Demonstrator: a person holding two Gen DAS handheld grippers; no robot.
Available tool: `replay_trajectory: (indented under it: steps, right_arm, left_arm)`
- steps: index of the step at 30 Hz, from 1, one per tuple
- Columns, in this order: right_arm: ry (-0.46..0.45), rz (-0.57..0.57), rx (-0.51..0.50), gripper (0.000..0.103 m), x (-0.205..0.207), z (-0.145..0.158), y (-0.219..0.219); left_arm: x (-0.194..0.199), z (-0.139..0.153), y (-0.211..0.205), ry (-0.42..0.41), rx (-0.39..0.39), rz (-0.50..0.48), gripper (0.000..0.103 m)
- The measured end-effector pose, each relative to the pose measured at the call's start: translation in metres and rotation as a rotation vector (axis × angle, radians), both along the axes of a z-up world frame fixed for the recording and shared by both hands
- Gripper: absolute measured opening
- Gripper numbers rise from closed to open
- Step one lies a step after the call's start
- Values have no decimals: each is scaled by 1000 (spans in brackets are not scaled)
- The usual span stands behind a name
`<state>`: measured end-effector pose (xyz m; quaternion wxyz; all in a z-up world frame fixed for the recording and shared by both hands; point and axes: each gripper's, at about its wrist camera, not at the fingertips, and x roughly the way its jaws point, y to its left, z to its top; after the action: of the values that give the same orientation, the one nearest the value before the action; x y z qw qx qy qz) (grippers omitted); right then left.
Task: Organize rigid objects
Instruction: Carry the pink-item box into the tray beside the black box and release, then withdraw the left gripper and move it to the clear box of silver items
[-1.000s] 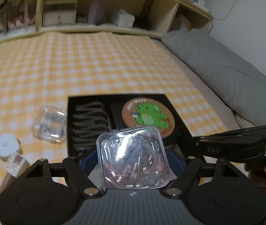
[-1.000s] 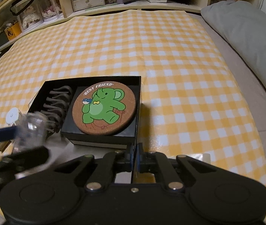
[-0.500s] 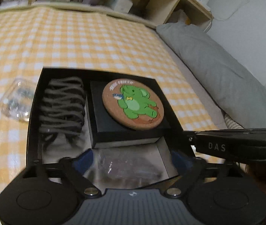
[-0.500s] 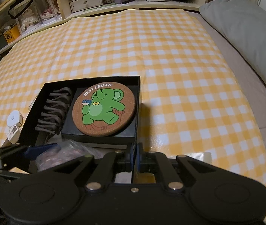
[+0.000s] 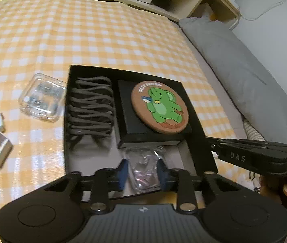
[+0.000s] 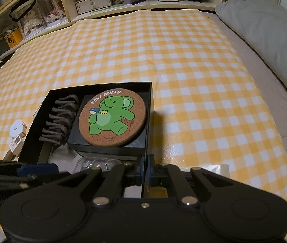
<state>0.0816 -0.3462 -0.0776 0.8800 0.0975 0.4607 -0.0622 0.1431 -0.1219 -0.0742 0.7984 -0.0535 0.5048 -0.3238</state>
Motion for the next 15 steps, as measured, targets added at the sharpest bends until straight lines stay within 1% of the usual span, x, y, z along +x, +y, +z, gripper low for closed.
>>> replay_trajectory:
  steps: [1, 3, 5, 6, 7, 9, 11, 12, 13, 15]
  right_arm:
    - [0, 0, -1, 5, -1, 0, 0]
    - [0, -1, -1, 5, -1, 0, 0]
    - [0, -1, -2, 5, -1, 0, 0]
    - [0, 0, -4, 5, -1, 0, 0]
    - [1, 1, -8, 5, -1, 1, 1]
    - [2, 2, -14, 5, -1, 1, 1]
    - [1, 2, -12, 4, -1, 1, 2]
    - [2, 2, -12, 4, -1, 1, 2]
    - [2, 2, -13, 4, -1, 1, 2]
    - [5, 3, -14, 4, -1, 0, 2]
  left_arm:
    - [0, 1, 1, 1, 10, -1, 20]
    - [0, 3, 1, -1, 31, -9, 18]
    - [0, 3, -3, -11, 60, -25, 12]
    - [0, 3, -8, -31, 93, -36, 8]
    - [0, 3, -13, -69, 146, -53, 7]
    - [0, -1, -21, -117, 225, -88, 6]
    - [3, -11, -28, -116, 292, -121, 5]
    - [4, -16, -32, -116, 311, -135, 5]
    - [5, -19, -34, -120, 315, -142, 0]
    - [9, -21, -36, -80, 275, -154, 0]
